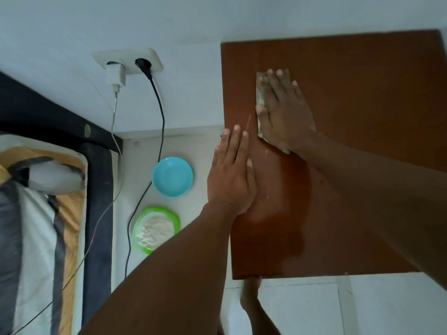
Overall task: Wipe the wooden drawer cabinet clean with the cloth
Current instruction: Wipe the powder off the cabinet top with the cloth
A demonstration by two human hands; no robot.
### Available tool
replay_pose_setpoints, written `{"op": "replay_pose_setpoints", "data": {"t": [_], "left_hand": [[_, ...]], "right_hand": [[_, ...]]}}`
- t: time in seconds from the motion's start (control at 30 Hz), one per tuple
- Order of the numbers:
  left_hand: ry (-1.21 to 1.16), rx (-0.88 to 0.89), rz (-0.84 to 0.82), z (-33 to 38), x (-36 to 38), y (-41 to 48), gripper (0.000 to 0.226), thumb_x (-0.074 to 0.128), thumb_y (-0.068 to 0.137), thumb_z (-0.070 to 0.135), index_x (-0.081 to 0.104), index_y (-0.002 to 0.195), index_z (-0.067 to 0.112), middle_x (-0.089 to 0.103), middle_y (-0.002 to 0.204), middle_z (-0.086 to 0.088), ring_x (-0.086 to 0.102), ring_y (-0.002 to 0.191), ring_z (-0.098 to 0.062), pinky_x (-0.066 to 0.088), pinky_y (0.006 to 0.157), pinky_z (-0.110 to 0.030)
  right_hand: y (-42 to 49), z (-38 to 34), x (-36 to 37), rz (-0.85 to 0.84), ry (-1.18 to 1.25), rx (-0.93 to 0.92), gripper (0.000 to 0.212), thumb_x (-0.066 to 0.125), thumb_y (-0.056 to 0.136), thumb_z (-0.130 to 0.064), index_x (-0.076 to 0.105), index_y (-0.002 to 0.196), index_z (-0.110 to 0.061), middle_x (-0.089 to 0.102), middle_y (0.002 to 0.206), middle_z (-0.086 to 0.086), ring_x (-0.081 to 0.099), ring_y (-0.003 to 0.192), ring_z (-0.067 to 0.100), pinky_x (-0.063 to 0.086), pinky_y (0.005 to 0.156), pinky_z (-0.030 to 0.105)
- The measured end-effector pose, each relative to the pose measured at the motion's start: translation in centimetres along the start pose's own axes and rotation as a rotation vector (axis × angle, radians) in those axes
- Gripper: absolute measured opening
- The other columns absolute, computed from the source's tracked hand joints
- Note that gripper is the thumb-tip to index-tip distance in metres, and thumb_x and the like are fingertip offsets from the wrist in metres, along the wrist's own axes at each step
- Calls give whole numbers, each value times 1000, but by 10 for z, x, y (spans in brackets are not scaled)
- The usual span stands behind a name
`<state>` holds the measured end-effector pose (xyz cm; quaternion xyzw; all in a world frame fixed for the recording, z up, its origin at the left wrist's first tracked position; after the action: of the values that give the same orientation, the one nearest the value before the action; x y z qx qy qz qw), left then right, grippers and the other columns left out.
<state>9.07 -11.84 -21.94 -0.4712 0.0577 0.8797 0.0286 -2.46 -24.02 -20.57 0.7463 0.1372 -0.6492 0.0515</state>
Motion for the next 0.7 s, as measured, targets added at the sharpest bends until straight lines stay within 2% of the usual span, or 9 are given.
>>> {"op": "replay_pose_setpoints", "data": {"t": [0.3,0.47,0.53,0.6,0.63,0.67,0.7], "left_hand": [[-42,-31,52,-2,-7,-6,59,30,105,21,30,161,4,24,170,-11,14,160,-27,16,130,-43],[-35,-50,36,-3,-5,-6,61,24,104,25,25,163,8,19,172,-8,10,160,-25,13,130,-40],[-40,-50,30,-4,-3,-6,61,24,104,24,24,163,9,17,172,-8,9,160,-24,12,130,-41],[-45,-56,26,-3,-3,-6,62,23,104,25,23,164,9,16,173,-7,7,161,-23,12,130,-40],[-52,-58,29,-4,-3,-6,61,23,104,25,23,164,9,16,173,-7,7,161,-23,12,130,-40],[-61,-59,32,-4,-3,-6,61,23,104,25,23,163,9,16,173,-7,7,161,-23,13,130,-41],[-71,-60,38,-3,-3,-6,61,23,104,24,24,163,8,17,173,-8,8,161,-24,15,130,-42]], "right_hand": [[-180,-37,30,-10,-22,76,64,23,102,-37,12,160,-13,8,169,9,0,156,25,13,126,49],[-257,-60,40,65,82,70,61,13,105,-40,32,155,-11,26,164,10,17,154,27,27,122,51],[-278,-66,42,122,142,47,55,26,106,-36,41,150,-9,36,159,11,27,151,28,34,118,52],[-300,-75,42,159,202,22,47,47,99,-26,51,143,-8,51,150,11,44,142,30,48,107,53],[-308,-80,37,171,214,-5,42,45,101,-27,55,138,-10,59,142,10,55,132,30,55,97,51],[-312,-83,29,163,240,-27,42,32,106,-33,57,134,-13,66,132,7,62,118,25,57,91,44],[-308,-83,18,140,286,-30,53,18,108,-40,59,130,-14,70,122,4,64,104,19,54,90,35]]}}
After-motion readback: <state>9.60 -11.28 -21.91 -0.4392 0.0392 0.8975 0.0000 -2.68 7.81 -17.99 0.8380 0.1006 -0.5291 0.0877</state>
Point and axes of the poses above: each hand's wrist, its own y-axis towards the middle knuckle, its own x-axis out of the palm, z = x × y, the point moved 10 cm from there along y, towards the middle knuckle
